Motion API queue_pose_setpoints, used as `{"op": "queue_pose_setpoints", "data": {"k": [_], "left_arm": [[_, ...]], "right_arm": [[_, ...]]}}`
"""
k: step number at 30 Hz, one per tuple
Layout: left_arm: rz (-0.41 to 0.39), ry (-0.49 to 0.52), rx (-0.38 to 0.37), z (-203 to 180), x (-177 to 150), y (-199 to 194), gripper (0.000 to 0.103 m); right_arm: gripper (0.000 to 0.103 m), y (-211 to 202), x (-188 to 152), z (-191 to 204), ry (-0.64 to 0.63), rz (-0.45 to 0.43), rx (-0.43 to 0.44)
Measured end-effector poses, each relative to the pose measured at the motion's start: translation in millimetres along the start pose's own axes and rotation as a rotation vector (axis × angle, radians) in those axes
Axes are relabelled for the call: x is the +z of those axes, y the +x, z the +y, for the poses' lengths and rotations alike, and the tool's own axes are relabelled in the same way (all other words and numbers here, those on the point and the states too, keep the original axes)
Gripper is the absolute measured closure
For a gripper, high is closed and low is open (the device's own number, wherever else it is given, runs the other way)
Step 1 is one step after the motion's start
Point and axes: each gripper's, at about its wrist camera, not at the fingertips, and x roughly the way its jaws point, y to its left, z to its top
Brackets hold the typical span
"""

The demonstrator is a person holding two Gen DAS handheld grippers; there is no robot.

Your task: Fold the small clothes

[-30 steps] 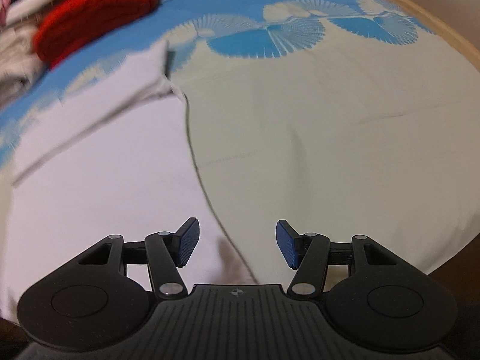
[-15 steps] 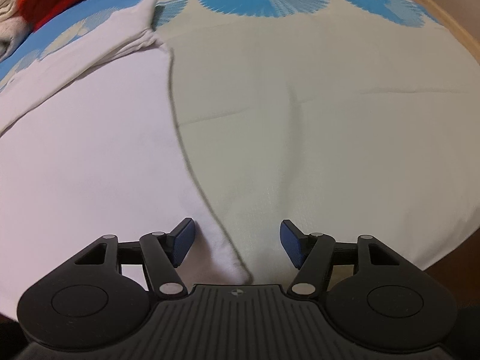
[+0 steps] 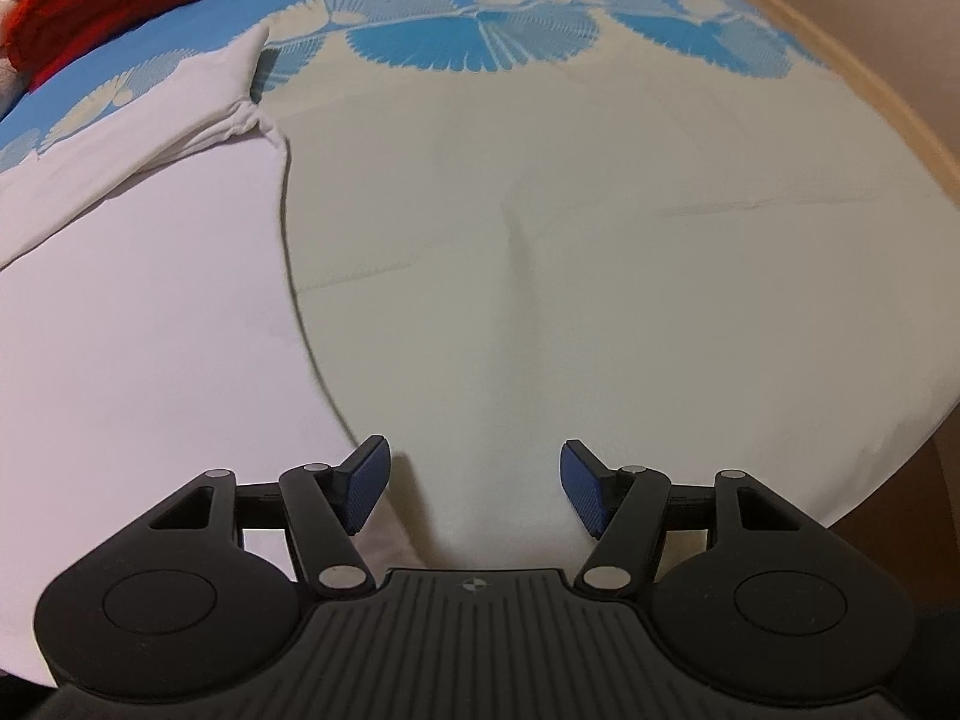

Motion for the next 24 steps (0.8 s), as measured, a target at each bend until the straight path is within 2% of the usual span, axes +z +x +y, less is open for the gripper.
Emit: {"op": "queue_pose_setpoints", "data": {"k": [12, 24], "left_arm": [[0.000, 0.005, 0.005, -1, 1, 3, 0.043], [0.008, -0.015, -0.008, 4, 1, 2, 0.043]], "right_arm": [[0.038, 14, -4, 4, -0.015, 0.068, -0.009], [0.038, 14, -2, -1, 0.013, 0.074, 0.020]]}}
